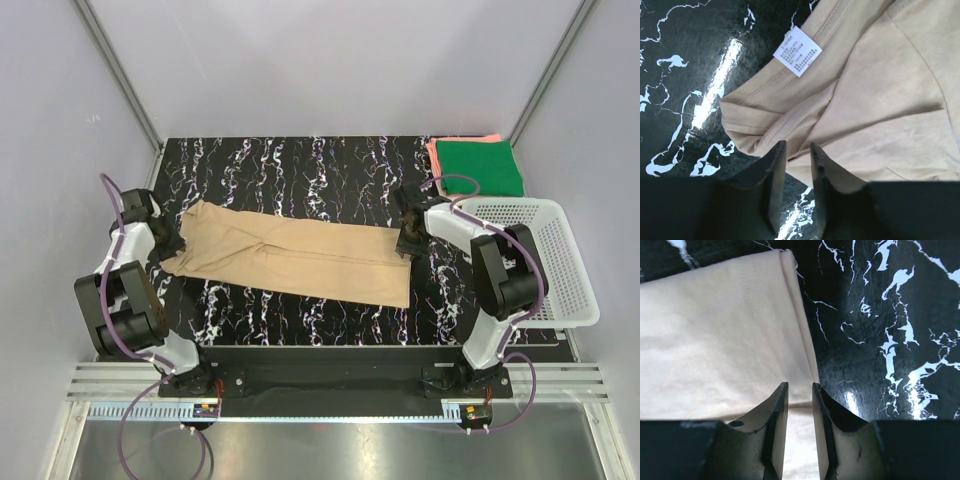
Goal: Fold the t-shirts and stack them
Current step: Fold the tshirt
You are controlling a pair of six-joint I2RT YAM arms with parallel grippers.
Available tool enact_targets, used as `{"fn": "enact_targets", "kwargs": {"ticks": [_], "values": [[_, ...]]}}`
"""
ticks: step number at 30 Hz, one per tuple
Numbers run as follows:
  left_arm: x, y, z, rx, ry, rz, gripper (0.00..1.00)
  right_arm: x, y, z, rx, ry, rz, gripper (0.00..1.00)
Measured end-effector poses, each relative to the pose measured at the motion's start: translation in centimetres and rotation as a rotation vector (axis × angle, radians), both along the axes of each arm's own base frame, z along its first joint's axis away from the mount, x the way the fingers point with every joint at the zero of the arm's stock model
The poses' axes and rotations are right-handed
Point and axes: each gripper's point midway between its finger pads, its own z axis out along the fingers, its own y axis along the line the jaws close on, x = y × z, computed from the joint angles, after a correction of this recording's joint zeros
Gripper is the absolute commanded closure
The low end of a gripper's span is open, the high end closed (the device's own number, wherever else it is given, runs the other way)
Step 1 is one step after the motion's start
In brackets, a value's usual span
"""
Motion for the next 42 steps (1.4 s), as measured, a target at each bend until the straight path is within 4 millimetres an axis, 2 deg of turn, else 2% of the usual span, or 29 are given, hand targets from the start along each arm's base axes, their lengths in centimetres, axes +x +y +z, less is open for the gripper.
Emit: {"fn": "enact_targets", "kwargs": {"ticks": [4,6,8,10,12,14,17,19,23,26,30,35,42], "values": [[1.0,-1.0,2.0,-0.037,-0.065,-0.037,0.65,0.3,0.6,2.2,0.043,-0.051,0.034,0.63],[2.5,-1.7,3.6,-0.071,-0.13,-0.077,0.66,0.7,1.5,3.5,0.084,-0.085,0.068,0.61],[4.3,-2.5,5.0,-0.115,-0.187,-0.118,0.66,1.6,3.3,4.8,0.144,-0.132,0.126,0.58],[6.1,-2.9,5.7,-0.154,-0.22,-0.152,0.66,2.5,6.2,6.2,0.194,-0.176,0.212,0.57],[8.4,-3.0,5.7,-0.187,-0.241,-0.182,0.66,3.5,10.6,8.0,0.249,-0.222,0.327,0.55],[10.0,-2.8,4.8,-0.206,-0.232,-0.193,0.66,4.9,15.7,10.0,0.314,-0.277,0.442,0.55],[11.2,-2.4,3.0,-0.217,-0.199,-0.198,0.67,6.3,22.1,11.9,0.405,-0.34,0.575,0.55],[11.9,-2.3,1.7,-0.225,-0.173,-0.205,0.67,7.1,25.3,12.4,0.45,-0.362,0.638,0.55],[13.5,-2.0,0.4,-0.228,-0.158,-0.229,0.68,8.3,28.9,11.6,0.501,-0.366,0.729,0.55],[14.5,-1.9,-0.1,-0.219,-0.159,-0.246,0.69,8.7,30.1,10.2,0.514,-0.35,0.769,0.55],[15.1,-1.8,-0.8,-0.212,-0.152,-0.262,0.69,8.4,30.8,8.5,0.524,-0.316,0.796,0.55],[15.8,-1.7,-1.6,-0.21,-0.143,-0.276,0.69,8.5,30.9,7.2,0.514,-0.3,0.799,0.57],[17.1,-1.5,-1.5,-0.196,-0.159,-0.286,0.69,9.3,30.0,6.4,0.455,-0.31,0.762,0.58]]}}
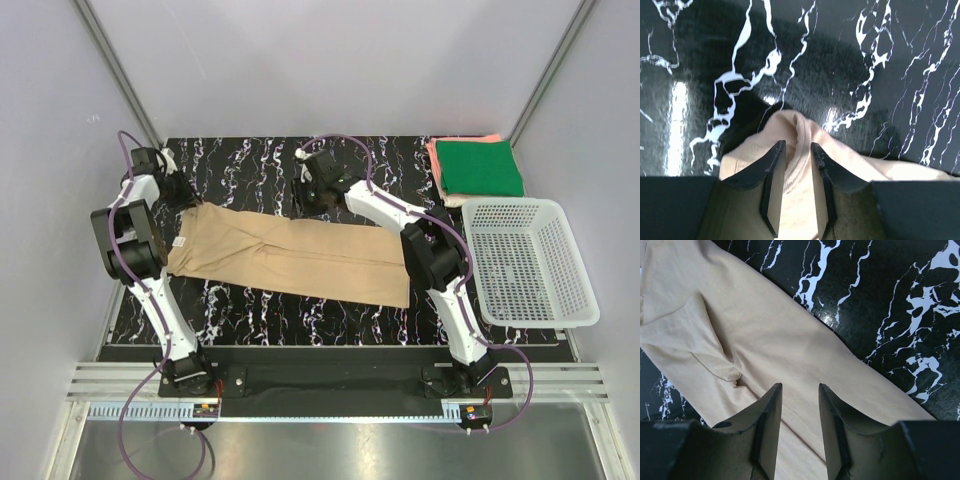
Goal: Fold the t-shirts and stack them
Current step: Fold the tshirt
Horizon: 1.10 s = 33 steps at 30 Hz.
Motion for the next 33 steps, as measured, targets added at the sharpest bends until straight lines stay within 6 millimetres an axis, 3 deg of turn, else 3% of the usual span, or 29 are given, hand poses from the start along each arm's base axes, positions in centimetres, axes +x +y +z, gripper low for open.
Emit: {"fn": "enact_targets", "kwargs": {"ticks": [9,11,15,18,24,28,32,33], "values": [[0.9,-0.5,-0.7,0.002,0.002,-0.016,0.74,0.4,-1.0,-1.0,-0.045,-0.008,-0.044,0.59],[0.9,-0.6,-0.8,0.002,0.006,-0.021,0.79,0.5,-1.2,-1.3,-0.052,-0.004,-0.056,0.59],[1.0,-0.4,-0.9,0.015,0.009,-0.019,1.0,0.6,-2.3,-2.5,-0.07,0.022,-0.094,0.66],[1.0,0.1,-1.0,0.037,0.019,0.006,1.0,0.9,-3.8,-3.8,-0.089,0.056,-0.149,0.77],[1.9,1.1,-0.2,0.019,0.02,0.101,0.97,2.4,-7.8,-6.4,-0.105,0.134,-0.311,0.8],[2.6,1.6,-0.1,-0.04,0.025,0.18,0.85,3.0,-8.2,-6.4,-0.078,0.142,-0.365,0.79],[2.7,2.1,-0.8,-0.085,0.044,0.231,0.84,3.3,-8.1,-6.4,-0.065,0.142,-0.398,0.78],[2.7,2.2,-1.1,-0.092,0.05,0.239,0.77,3.3,-8.1,-6.4,-0.063,0.144,-0.403,0.78]]}}
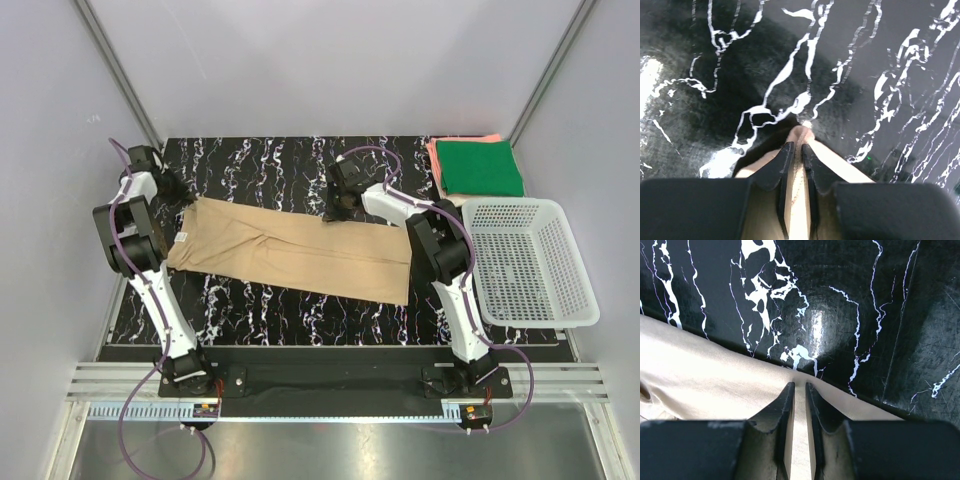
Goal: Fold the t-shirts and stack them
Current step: Fold the tshirt
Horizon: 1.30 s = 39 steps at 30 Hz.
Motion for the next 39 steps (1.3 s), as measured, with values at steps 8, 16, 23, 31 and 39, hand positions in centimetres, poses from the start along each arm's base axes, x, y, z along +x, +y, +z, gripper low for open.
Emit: {"fn": "enact_targets", "kwargs": {"ticks": [8,16,23,31,39], "values": [[0.2,0.4,-0.4,0.012,0.003,-0.002,0.77,0.2,-0.1,0.0,0.001,-0.003,-0.022,0.77],[-1.7,-0.7,5.3,0.165,-0.045,-0.029,0.75,-0.5,-0.7,0.4,-0.014,0.0,-0.017,0.73],[-5.5,-5.5,9.2,0.18,-0.117,-0.105,0.75,-3.0,-2.5,3.8,-0.027,-0.011,-0.003,0.72],[-10.9,-9.4,2.5,0.11,0.061,-0.188,0.75,-5.0,-3.8,8.1,0.005,-0.063,-0.001,0.72],[-13.0,-9.2,2.0,0.148,0.096,-0.172,0.74,-4.9,2.4,8.9,0.121,-0.061,0.176,0.97]]}}
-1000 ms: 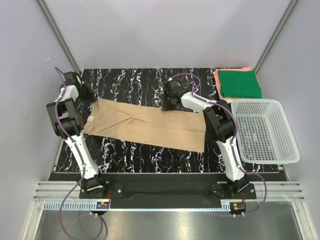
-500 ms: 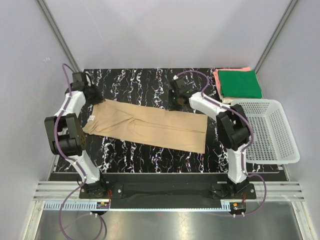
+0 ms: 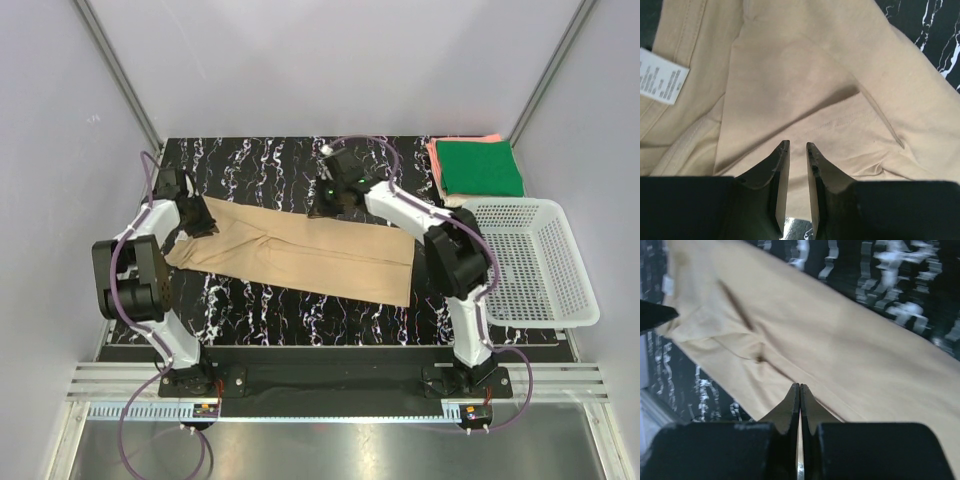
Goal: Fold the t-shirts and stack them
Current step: Fold the tshirt
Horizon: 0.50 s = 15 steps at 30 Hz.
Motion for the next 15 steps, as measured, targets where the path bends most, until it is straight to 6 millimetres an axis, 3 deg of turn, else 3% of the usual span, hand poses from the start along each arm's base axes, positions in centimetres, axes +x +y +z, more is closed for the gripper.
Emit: {"fn": "enact_targets", "kwargs": {"ticks": [5,9,12,15], "values": [[-1.4,-0.6,1.6,0.027,-0.041,-0.01,0.73,-0.6,8.0,-0.2,0.107,0.006,0.165,0.96],[-2.7,-0.6,1.1,0.034,-0.021,0.011,0.73,-2.4,14.1,-0.6,0.188,0.004,0.309,0.96],[-3.5,-0.1,0.0,0.049,0.015,0.034,0.74,-3.5,17.2,-0.9,0.249,0.026,0.379,0.96],[-3.8,0.8,-0.8,0.074,0.042,0.065,0.73,-3.3,18.9,-1.6,0.297,0.045,0.407,0.96]]}}
